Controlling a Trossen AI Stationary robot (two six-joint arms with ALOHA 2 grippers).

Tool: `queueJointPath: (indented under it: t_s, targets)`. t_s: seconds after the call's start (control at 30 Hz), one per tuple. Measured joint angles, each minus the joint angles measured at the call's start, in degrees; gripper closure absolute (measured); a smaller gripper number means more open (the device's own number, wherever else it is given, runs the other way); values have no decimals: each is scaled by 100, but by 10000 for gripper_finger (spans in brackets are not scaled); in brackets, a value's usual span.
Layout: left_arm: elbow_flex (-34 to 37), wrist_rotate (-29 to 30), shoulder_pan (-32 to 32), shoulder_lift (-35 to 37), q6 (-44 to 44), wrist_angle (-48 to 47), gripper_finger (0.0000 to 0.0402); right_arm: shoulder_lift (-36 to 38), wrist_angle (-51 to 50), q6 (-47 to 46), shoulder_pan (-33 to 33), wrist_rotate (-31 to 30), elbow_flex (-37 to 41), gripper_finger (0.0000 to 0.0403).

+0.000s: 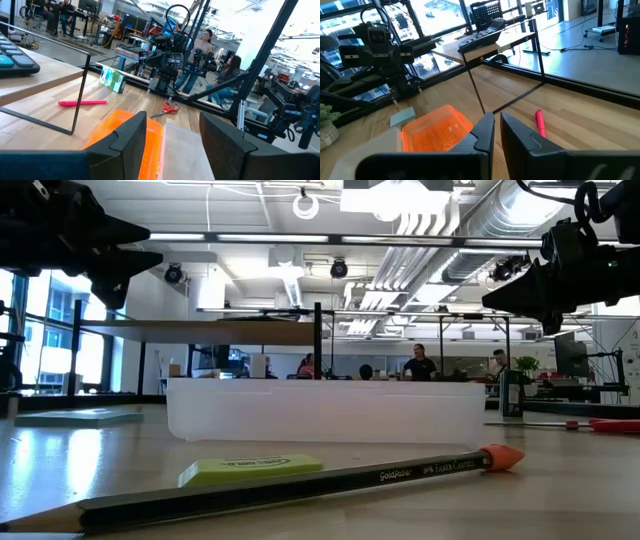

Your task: Pack school essentials

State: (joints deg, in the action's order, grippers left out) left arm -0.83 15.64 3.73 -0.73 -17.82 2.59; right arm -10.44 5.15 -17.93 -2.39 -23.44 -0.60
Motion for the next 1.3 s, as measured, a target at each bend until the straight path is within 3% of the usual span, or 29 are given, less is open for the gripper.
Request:
queueJointPath:
  t_s: [0.83, 1.17, 1.3]
  targets:
    - [1, 194, 0, 0, -72, 33, 229, 2, 2, 0, 1, 1, 0, 379]
    - [2, 817, 0, 0, -2432, 72, 229, 0, 2, 0, 2, 1, 1, 379]
    - [2, 817, 0, 0, -2852, 74, 229, 1, 2, -1, 1, 1, 1, 379]
